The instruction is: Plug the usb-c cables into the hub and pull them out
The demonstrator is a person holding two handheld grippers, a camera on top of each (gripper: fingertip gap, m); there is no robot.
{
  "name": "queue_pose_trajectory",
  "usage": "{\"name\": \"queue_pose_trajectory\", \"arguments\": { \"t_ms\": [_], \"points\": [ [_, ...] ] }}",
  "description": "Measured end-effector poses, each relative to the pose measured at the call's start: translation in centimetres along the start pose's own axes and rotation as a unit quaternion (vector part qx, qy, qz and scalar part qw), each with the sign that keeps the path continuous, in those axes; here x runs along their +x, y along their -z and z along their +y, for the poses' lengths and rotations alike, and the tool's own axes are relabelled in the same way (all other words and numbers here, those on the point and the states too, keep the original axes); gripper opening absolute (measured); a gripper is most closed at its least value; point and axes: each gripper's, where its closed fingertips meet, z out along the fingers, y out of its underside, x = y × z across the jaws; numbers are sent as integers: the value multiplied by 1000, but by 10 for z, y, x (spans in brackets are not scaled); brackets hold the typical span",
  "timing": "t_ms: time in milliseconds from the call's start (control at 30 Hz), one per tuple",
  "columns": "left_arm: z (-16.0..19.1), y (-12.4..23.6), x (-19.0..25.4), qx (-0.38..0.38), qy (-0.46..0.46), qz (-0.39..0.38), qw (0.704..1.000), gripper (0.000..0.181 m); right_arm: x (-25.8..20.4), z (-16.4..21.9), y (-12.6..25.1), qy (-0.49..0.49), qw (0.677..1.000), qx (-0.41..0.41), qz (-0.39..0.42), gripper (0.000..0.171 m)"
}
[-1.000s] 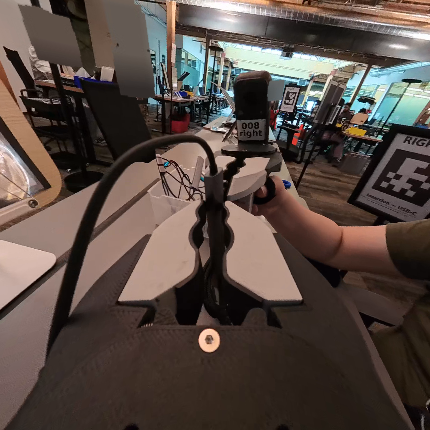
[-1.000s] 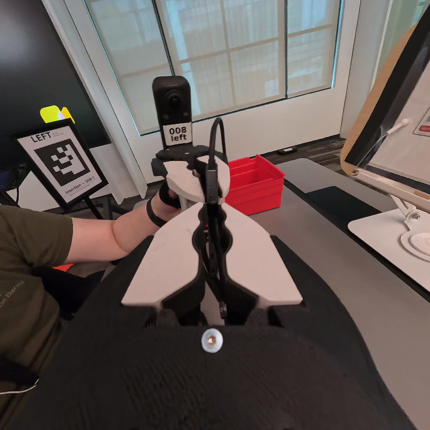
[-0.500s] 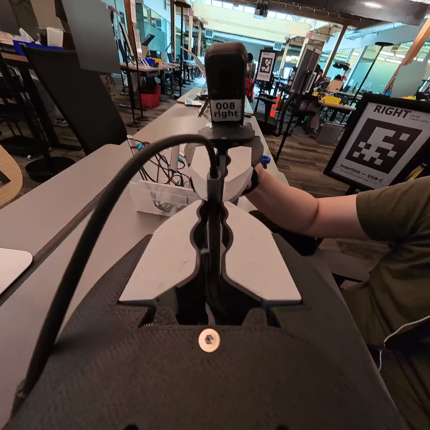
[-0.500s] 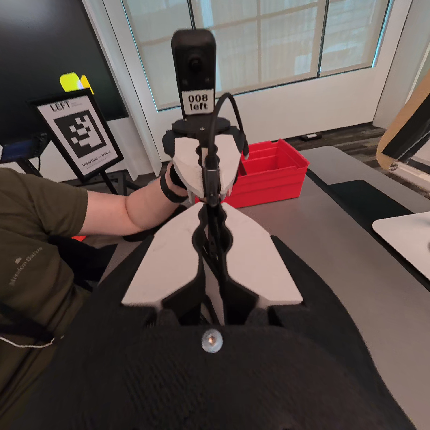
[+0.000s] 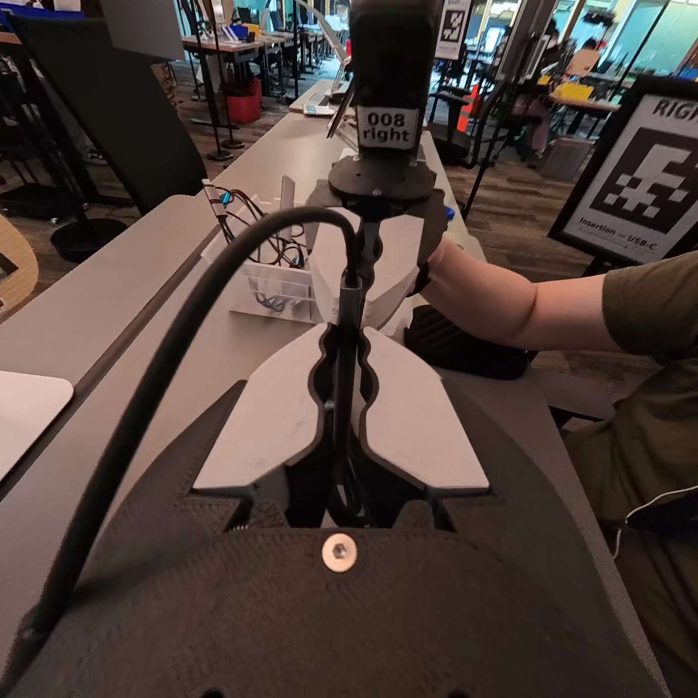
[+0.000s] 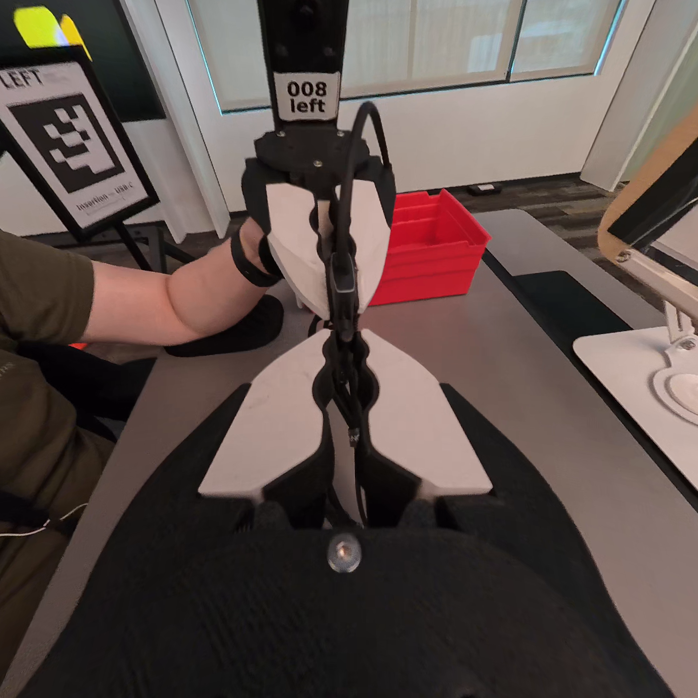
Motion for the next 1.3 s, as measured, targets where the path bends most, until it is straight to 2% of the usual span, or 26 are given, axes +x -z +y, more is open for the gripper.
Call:
{"name": "queue_pose_trajectory", "arguments": {
  "t_ms": [133, 300, 400, 467, 567, 700, 833, 1033, 1300],
  "points": [
    [-3, 2, 0, 12, 10, 6, 1000, 9, -1, -4, -1, -24, 999, 23, -15, 7],
    [1, 6, -11, -13, 19, -13, 1000, 9, 11, -5, -8, -20, 999, 35, 21, 9],
    [7, 18, -24, -35, 58, -33, 997, 9, 22, 5, -14, 3, 998, 11, 61, 31],
    [11, 31, -34, -36, 92, -47, 994, 9, 25, 20, -15, 50, 995, -37, 77, 35],
    [31, 48, -55, -68, 157, -81, 982, 9, 8, 53, -16, 132, 980, -146, 34, 33],
    [62, 50, -79, -108, 223, -111, 962, 9, -43, 112, -20, 219, 933, -260, -117, 35],
    [92, 46, -100, -141, 260, -143, 944, 9, -57, 163, -25, 212, 889, -362, -182, 38],
    [131, 34, -126, -199, 250, -211, 924, 9, -85, 184, -26, 185, 867, -380, -264, 34],
    [146, 27, -132, -188, 292, -191, 918, 10, -103, 206, -29, 174, 837, -422, -303, 27]
  ]
}}
